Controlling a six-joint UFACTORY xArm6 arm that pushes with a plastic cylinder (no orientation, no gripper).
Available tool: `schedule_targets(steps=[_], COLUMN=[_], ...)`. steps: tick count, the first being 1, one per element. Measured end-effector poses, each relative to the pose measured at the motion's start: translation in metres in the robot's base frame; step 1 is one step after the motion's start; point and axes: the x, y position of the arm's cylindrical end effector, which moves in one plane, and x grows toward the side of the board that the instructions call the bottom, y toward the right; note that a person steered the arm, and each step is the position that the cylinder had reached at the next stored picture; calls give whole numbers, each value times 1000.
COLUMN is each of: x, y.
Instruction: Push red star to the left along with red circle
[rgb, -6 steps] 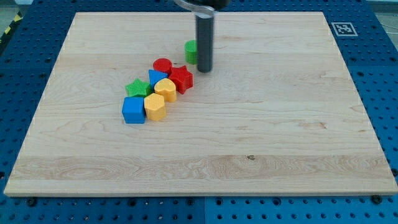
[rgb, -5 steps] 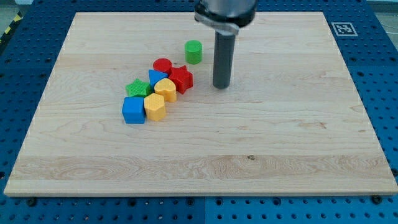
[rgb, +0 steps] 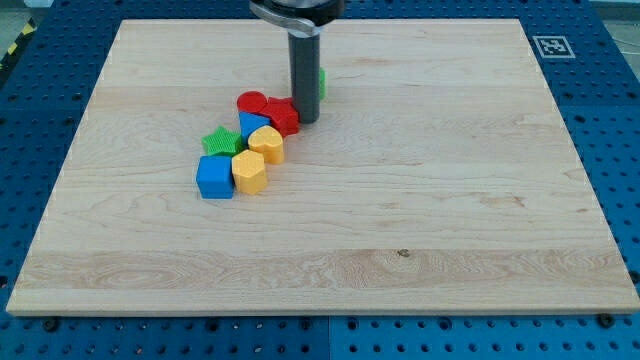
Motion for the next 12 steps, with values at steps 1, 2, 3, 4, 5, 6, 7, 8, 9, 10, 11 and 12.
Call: schedule_targets(steps=[1, 2, 3, 4, 5, 6, 7, 8, 9, 10, 11, 12], x=[-1, -1, -19, -42, -43, -8, 46, 32, -2, -17, -19, -57], y=[0, 1, 1, 1, 6, 43, 41, 3, -35, -36, -52, -79])
